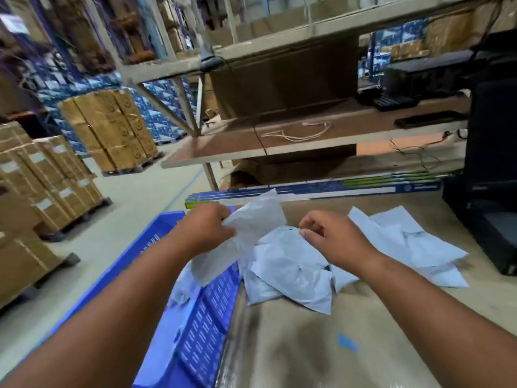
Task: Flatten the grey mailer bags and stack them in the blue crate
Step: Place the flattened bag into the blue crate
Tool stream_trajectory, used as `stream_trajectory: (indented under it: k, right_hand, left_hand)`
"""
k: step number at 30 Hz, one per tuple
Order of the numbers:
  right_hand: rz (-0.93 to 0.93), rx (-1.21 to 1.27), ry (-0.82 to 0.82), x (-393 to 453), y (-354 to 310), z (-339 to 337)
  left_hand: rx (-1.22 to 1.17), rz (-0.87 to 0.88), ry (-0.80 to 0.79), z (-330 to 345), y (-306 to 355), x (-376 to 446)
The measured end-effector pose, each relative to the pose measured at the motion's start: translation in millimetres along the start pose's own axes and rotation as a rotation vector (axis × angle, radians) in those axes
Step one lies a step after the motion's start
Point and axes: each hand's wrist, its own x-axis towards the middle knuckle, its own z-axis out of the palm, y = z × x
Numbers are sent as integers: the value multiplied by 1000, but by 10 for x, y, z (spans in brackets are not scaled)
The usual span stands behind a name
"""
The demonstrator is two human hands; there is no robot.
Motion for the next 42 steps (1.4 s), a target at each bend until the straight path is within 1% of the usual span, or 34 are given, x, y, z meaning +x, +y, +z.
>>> stream_trajectory:
  k: [2, 5, 7, 9, 13, 16, 17, 19, 21, 25, 28, 32, 36, 38, 42]
  right_hand:
    - [-41, 20, -44, 139, -234, 230]
    - [-137, 43, -108, 270, -618, 650]
    - [-212, 12, -159, 339, -842, 962]
    - [-254, -45, -226, 413, -1041, 1257]
    - [-327, -155, -327, 537, -1324, 1771]
    - [-325, -211, -406, 562, -1333, 2128]
    - [-323, -221, -408, 546, -1297, 2247]
    - [-322, -207, -357, 508, -1212, 2409]
    - [-307, -163, -323, 470, -1176, 2442]
    - [-294, -103, -311, 419, -1185, 2406]
    - [-272, -112, -315, 402, -1197, 2408]
    - [-292, -93, -299, 386, -1251, 2341]
    - [-268, -38, -314, 343, -1168, 2261]
    - [-275, -61, -294, 312, -1061, 2184]
    - [-267, -190, -162, 257, -699, 1904]
  left_hand:
    - [-26, -88, 18, -248, -314, -4]
    - [-152, -270, 26, -456, -773, -34]
    - [-187, -352, 17, -446, -1054, -23]
    - [-192, -392, -9, -313, -1284, 16]
    - [-184, -441, -74, 192, -1620, 169]
    - [-127, -427, -83, 600, -1755, 326]
    - [-93, -399, -91, 720, -1773, 370]
    - [-45, -339, -113, 963, -1802, 461]
    - [-50, -323, -110, 1141, -1776, 501]
    - [-73, -366, -113, 1360, -1779, 564]
    - [-85, -443, -118, 1435, -1838, 609]
    - [-96, -440, -121, 1445, -1845, 652]
    - [-114, -439, -55, 1444, -1888, 680]
    - [-110, -424, 6, 1401, -1895, 694]
    - [-128, -355, 106, 1177, -1727, 703]
